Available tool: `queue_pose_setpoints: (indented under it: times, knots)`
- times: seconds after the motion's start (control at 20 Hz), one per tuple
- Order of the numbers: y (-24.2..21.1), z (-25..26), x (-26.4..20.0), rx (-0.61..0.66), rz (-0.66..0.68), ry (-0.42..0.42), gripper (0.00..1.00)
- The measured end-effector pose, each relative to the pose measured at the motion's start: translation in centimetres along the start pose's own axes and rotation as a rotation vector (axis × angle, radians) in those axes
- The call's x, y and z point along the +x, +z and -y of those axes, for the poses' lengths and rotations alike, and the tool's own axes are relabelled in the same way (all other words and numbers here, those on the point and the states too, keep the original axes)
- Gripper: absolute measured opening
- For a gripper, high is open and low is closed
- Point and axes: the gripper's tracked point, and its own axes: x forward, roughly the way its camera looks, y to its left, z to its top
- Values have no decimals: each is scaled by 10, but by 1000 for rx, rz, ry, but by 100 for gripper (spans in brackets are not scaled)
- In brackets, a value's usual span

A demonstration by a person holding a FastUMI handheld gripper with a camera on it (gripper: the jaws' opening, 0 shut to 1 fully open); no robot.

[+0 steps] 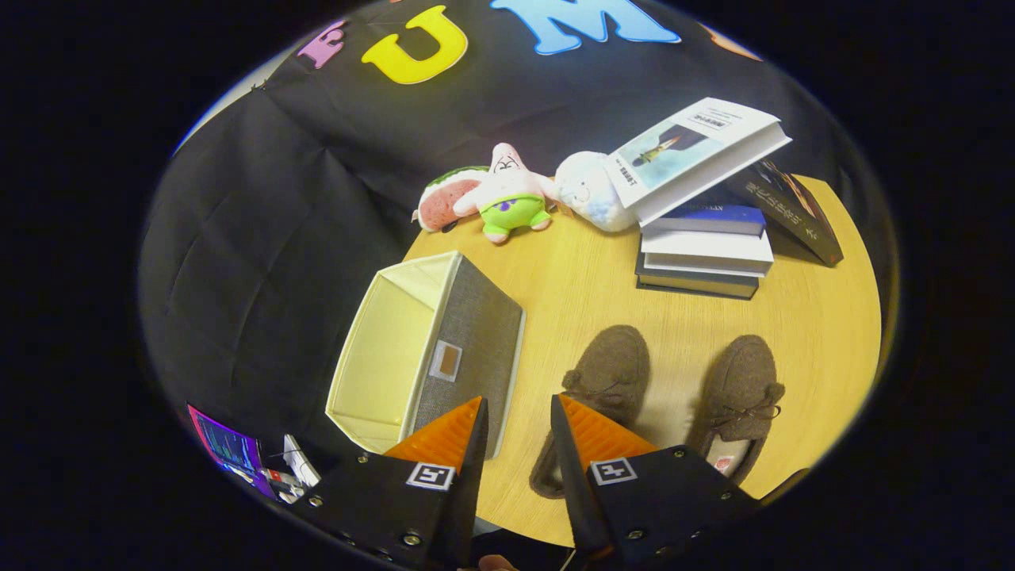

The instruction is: Open the storage box then place both shoes into the box .Put the left shoe in first, then the right shoe, with the right side of both shoes facing outward in a uniform manner.

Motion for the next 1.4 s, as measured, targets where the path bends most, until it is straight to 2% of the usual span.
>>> queue_pose_setpoints:
  times: [0.75,0.9,0.95,1.0,1.05,1.1,1.15,1.25,1.4]
  knots:
    - [-77,82,55,90,-230,-168,48]
    - [-90,88,69,96,-268,-180,48]
    - [-88,90,71,104,-273,-190,34]
    - [-99,97,86,145,-276,-228,35]
    - [-91,93,80,193,-272,-211,10]
    - [-87,92,72,224,-271,-202,10]
    - [-89,91,70,209,-279,-188,1]
    - [-88,92,67,167,-282,-181,1]
    - [-79,83,55,219,-272,-141,1]
